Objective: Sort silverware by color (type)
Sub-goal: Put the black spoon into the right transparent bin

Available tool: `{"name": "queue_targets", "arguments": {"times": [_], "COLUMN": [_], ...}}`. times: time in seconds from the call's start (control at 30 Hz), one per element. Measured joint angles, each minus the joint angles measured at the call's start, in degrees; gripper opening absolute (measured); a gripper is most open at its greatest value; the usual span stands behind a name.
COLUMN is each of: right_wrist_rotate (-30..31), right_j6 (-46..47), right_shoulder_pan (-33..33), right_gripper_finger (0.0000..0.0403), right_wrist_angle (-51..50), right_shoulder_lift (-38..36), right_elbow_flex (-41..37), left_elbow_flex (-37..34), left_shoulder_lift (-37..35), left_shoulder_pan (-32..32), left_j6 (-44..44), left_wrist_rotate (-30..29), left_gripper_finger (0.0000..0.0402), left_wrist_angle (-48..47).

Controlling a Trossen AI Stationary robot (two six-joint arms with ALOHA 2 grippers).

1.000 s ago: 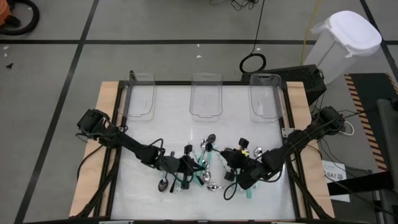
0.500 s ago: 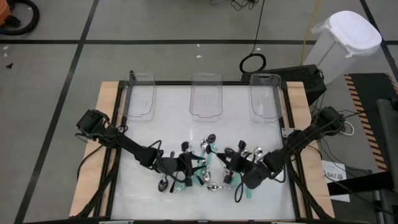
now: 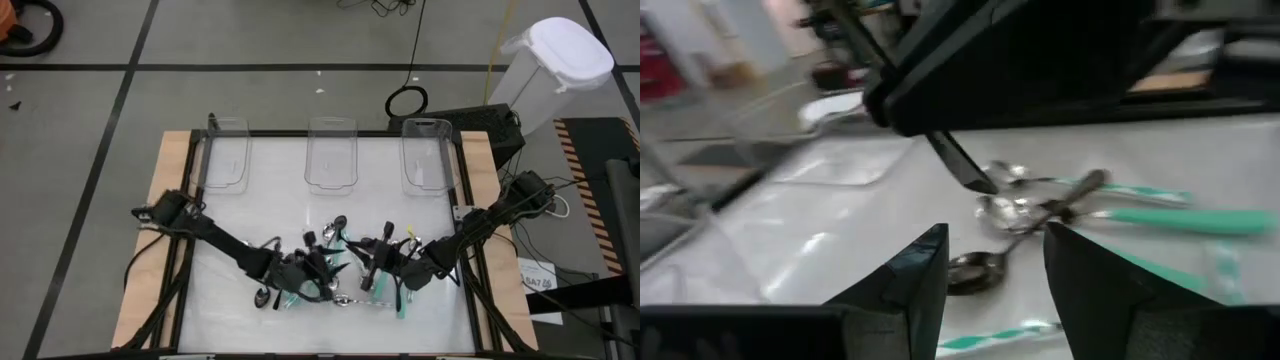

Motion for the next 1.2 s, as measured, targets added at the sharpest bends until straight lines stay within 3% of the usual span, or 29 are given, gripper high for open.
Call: {"name": "queue_targets", "arguments": {"times": [0.17,0.33,0.5,0.67,0.93,1.07,1.2], "right_wrist_rotate": [-0.02,0.02,0.28,0.81,5.7,9.22,9.32], "right_j6": [-1.22,-2.59,-3.4,-6.75,-12.13,-14.02,-17.36], "right_shoulder_pan": [0.0,0.0,0.04,0.88,5.27,6.58,6.63], "right_gripper_finger": [0.0024,0.0025,0.0025,0.0025,0.0023,0.0023,0.0023], "right_wrist_angle": [0.03,-0.01,-0.02,0.91,-1.45,-5.31,-8.06], "right_shoulder_lift": [0.0,0.0,0.0,-0.49,-7.78,-10.99,-14.88], "right_elbow_flex": [0.02,0.02,0.04,0.04,0.08,0.08,0.08], "left_elbow_flex": [12.0,21.66,25.72,26.58,26.54,26.54,26.48], "left_shoulder_lift": [6.55,8.99,8.39,8.19,7.88,5.95,1.17], "left_shoulder_pan": [-0.1,-0.24,-0.58,-0.94,-1.68,-1.49,-1.4], "left_j6": [-1.32,-11.86,-23.0,-23.13,-21.04,-12.71,-6.13], "left_wrist_rotate": [-9.27,-14.28,-19.81,-20.08,-18.74,-14.94,-12.46], "left_gripper_finger": [0.0166,0.0166,0.0166,0.0166,0.0166,0.0166,0.0166], "left_wrist_angle": [-11.76,-29.54,-43.52,-43.48,-42.92,-37.97,-41.87]}}
